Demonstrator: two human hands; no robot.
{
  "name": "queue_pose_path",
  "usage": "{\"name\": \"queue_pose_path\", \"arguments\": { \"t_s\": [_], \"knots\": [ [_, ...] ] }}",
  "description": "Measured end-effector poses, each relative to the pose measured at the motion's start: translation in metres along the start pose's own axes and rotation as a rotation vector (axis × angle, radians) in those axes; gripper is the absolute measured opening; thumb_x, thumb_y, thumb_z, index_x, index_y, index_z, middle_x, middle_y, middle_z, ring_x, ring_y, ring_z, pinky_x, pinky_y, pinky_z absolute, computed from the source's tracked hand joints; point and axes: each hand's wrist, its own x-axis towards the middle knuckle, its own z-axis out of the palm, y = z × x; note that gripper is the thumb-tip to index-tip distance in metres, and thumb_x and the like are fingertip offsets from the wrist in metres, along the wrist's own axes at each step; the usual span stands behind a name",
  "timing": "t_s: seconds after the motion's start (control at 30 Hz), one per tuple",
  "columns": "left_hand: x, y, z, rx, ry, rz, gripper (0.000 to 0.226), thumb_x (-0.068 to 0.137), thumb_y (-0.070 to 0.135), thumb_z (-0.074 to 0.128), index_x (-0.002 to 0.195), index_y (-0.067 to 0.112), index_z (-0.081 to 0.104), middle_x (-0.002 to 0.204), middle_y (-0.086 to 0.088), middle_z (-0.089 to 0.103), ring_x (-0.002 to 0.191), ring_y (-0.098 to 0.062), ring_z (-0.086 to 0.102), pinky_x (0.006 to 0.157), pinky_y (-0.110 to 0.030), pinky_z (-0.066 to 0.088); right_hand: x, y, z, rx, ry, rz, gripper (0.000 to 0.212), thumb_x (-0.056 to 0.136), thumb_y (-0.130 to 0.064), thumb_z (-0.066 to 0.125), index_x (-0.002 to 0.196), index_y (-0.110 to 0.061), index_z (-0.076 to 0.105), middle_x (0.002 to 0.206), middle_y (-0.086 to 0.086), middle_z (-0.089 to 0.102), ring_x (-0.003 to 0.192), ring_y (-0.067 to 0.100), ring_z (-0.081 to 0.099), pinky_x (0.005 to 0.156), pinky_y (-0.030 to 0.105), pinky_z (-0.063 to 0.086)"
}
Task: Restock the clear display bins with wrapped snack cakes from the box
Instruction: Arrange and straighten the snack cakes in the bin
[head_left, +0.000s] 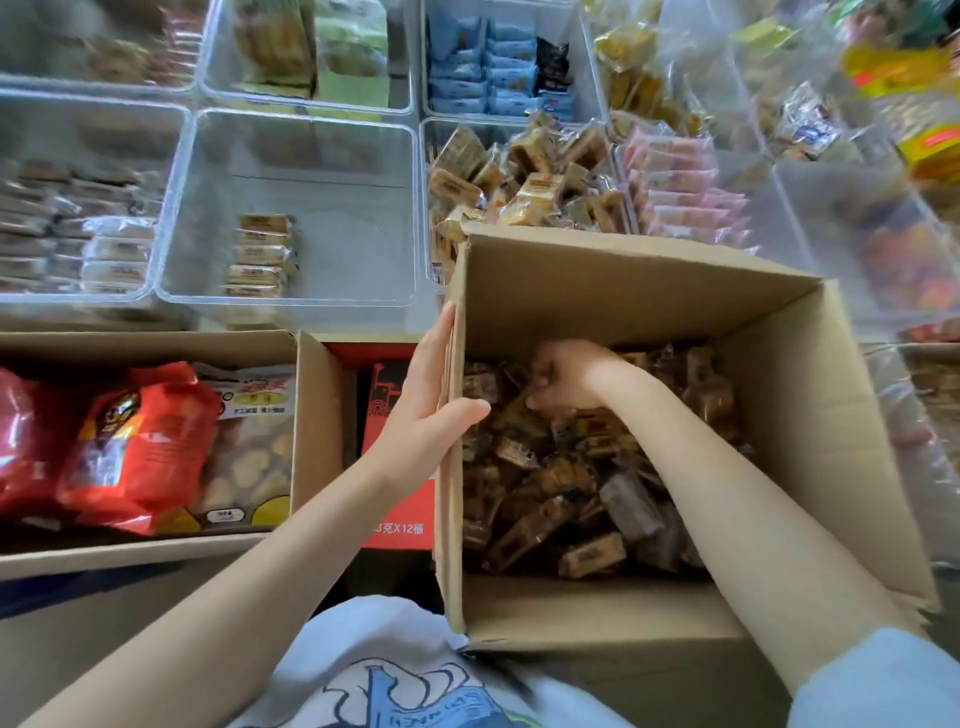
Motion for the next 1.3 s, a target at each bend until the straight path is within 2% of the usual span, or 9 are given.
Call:
{"name": "queue_pose_path", "arguments": {
  "t_s": [0.1, 0.27, 0.43, 0.57, 0.77, 0.9, 1.0, 1.1, 1.3],
  "knots": [
    [-0.002, 0.002, -0.010, 0.021, -0.028, -0.058, 0.091, 0.075, 0.052, 0.064, 0.153, 0.057, 0.017, 0.161, 0.026, 0.024, 0.147, 0.001, 0.026, 0.120, -0.051, 0.031, -0.042, -0.011, -0.033, 0.568, 0.131, -0.061, 0.039, 0.089, -0.048, 0.068, 0.115, -0.021, 0.057, 0.101, 0.001, 0.067, 0.060, 0.010, 0.059, 0.053, 0.026, 0.049],
    [-0.013, 0.035, -0.036, 0.007, 0.080, 0.053, 0.052, 0.081, 0.056, 0.064, 0.132, 0.047, 0.058, 0.134, 0.022, 0.060, 0.126, -0.001, 0.055, 0.104, -0.033, 0.050, -0.090, -0.055, -0.049, 1.234, 0.112, -0.372, 0.025, 0.098, -0.030, 0.058, 0.114, -0.012, 0.052, 0.096, 0.009, 0.068, 0.070, 0.022, 0.059, 0.054, 0.026, 0.048],
    [-0.007, 0.062, -0.085, -0.249, 0.228, 0.093, 0.039, 0.082, 0.029, 0.082, 0.117, 0.021, 0.065, 0.103, -0.009, 0.075, 0.097, -0.024, 0.072, 0.083, -0.039, 0.059, -0.084, -0.122, -0.047, 1.082, 0.195, -0.453, 0.017, 0.094, -0.021, 0.068, 0.100, -0.013, 0.054, 0.099, 0.014, 0.066, 0.092, 0.025, 0.066, 0.085, 0.044, 0.054],
    [-0.008, 0.052, -0.152, -0.227, 0.245, 0.107, 0.036, 0.080, 0.015, 0.082, 0.113, 0.015, 0.069, 0.102, -0.011, 0.076, 0.091, -0.024, 0.073, 0.074, -0.032, 0.060, -0.062, -0.177, -0.048, 0.909, 0.260, -0.454, 0.008, 0.093, -0.019, 0.070, 0.094, -0.017, 0.062, 0.100, 0.010, 0.068, 0.090, 0.012, 0.064, 0.083, 0.029, 0.052],
    [-0.015, 0.028, -0.263, -0.126, 0.260, 0.064, 0.042, 0.077, 0.031, 0.081, 0.117, 0.022, 0.071, 0.108, -0.008, 0.076, 0.102, -0.025, 0.072, 0.087, -0.044, 0.059, -0.006, -0.271, -0.044, 0.727, 0.231, -0.467, 0.014, 0.086, -0.017, 0.077, 0.095, -0.017, 0.065, 0.092, -0.005, 0.072, 0.090, 0.013, 0.070, 0.086, 0.035, 0.056],
    [-0.005, -0.011, -0.349, 0.233, 0.458, -0.004, 0.034, 0.091, 0.032, 0.072, 0.124, 0.027, 0.067, 0.116, 0.007, 0.069, 0.107, -0.009, 0.066, 0.086, -0.019, 0.050, 0.042, -0.342, -0.043, 0.544, 0.355, -0.451, 0.015, 0.085, -0.016, 0.076, 0.091, -0.019, 0.062, 0.089, -0.006, 0.069, 0.085, 0.008, 0.066, 0.080, 0.027, 0.053],
    [0.000, -0.055, -0.422, 0.662, 0.671, -0.058, 0.035, 0.095, 0.029, 0.063, 0.124, 0.011, 0.066, 0.121, -0.006, 0.068, 0.115, -0.024, 0.061, 0.097, -0.034, 0.044, 0.084, -0.388, -0.043, 0.421, 0.499, -0.450, 0.017, 0.084, -0.017, 0.074, 0.093, -0.022, 0.060, 0.091, -0.006, 0.065, 0.084, 0.009, 0.062, 0.075, 0.028, 0.052],
    [0.002, -0.095, -0.469, 0.972, 0.538, -0.167, 0.060, 0.091, 0.053, 0.043, 0.125, 0.010, 0.065, 0.120, -0.011, 0.069, 0.117, -0.032, 0.060, 0.105, -0.049, 0.037, 0.129, -0.431, -0.047, 0.293, 0.625, -0.460, 0.020, 0.086, -0.017, 0.072, 0.101, -0.022, 0.059, 0.098, -0.006, 0.063, 0.086, 0.013, 0.060, 0.073, 0.032, 0.051],
    [0.001, -0.117, -0.478, 1.148, 0.433, -0.107, 0.062, 0.093, 0.064, 0.030, 0.126, 0.026, 0.066, 0.126, 0.003, 0.065, 0.125, -0.024, 0.050, 0.109, -0.046, 0.027, 0.217, -0.486, -0.045, -0.021, 0.662, -0.440, 0.044, 0.090, -0.007, 0.062, 0.133, -0.013, 0.052, 0.122, 0.010, 0.060, 0.112, 0.029, 0.056, 0.093, 0.045, 0.049]
  ]
}}
